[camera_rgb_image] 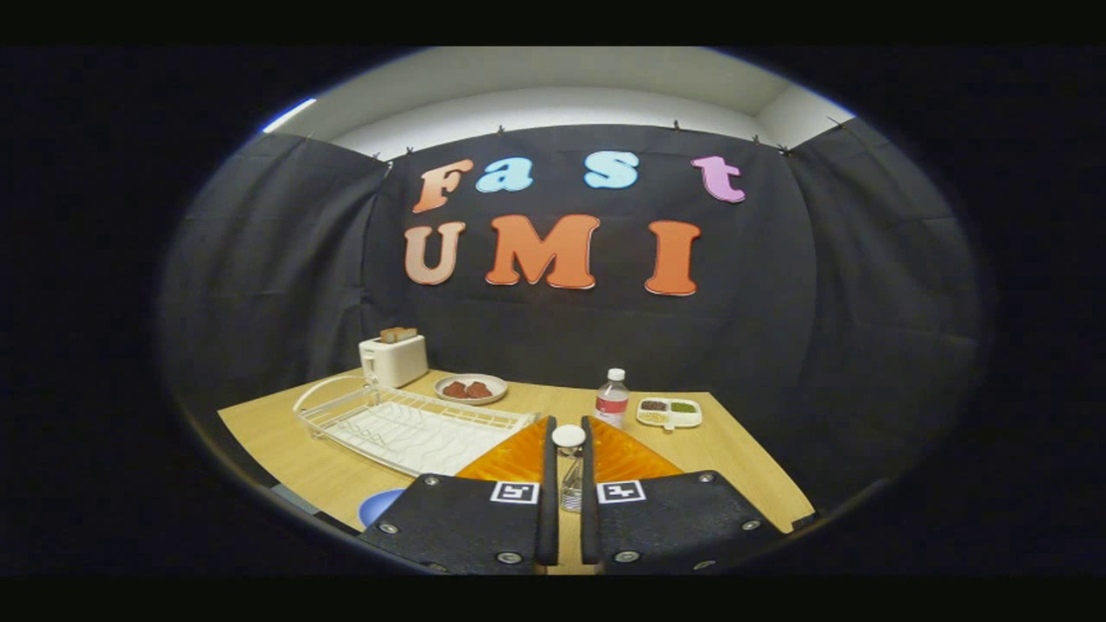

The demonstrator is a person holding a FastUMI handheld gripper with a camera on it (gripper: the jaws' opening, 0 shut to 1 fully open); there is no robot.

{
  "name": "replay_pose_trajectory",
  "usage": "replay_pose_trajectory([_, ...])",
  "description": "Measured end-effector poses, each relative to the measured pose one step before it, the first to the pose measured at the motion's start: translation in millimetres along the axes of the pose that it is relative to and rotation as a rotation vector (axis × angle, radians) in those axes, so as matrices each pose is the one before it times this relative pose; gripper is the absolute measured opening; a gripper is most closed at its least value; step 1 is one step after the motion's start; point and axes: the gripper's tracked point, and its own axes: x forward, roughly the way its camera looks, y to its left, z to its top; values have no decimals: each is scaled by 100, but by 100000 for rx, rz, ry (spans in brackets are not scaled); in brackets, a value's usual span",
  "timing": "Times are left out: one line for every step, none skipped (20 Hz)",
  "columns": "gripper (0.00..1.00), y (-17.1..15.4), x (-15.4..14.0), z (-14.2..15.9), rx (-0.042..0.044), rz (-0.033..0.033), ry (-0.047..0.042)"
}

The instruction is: Take the plate from the dish rack, then take the spoon from the basket and place it into the plate.

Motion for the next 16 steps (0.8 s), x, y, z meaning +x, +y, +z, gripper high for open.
replay_pose_trajectory([10,618,-604,418,-454,2748,-880])
replay_pose_trajectory([10,445,-500,271,-284,2336,-447])
replay_pose_trajectory([10,627,-467,71,187,2681,-234])
replay_pose_trajectory([10,673,-345,-106,317,3046,-32])
replay_pose_trajectory([10,834,-312,-142,404,3345,-192])
replay_pose_trajectory([10,789,-153,-125,190,3676,-454])
replay_pose_trajectory([10,714,41,-417,448,3320,11])
replay_pose_trajectory([10,580,20,-755,664,2874,711])
replay_pose_trajectory([10,529,60,-781,665,2623,719])
replay_pose_trajectory([10,413,160,-899,603,2657,1122])
replay_pose_trajectory([10,653,229,-1090,860,3291,966])
replay_pose_trajectory([10,830,218,-917,1089,4213,958])
replay_pose_trajectory([10,858,177,-1107,1407,3915,1086])
replay_pose_trajectory([10,598,302,-1075,609,3535,1442])
replay_pose_trajectory([10,71,415,-1165,721,1646,1802])
replay_pose_trajectory([10,114,336,-1096,-322,1250,1993])
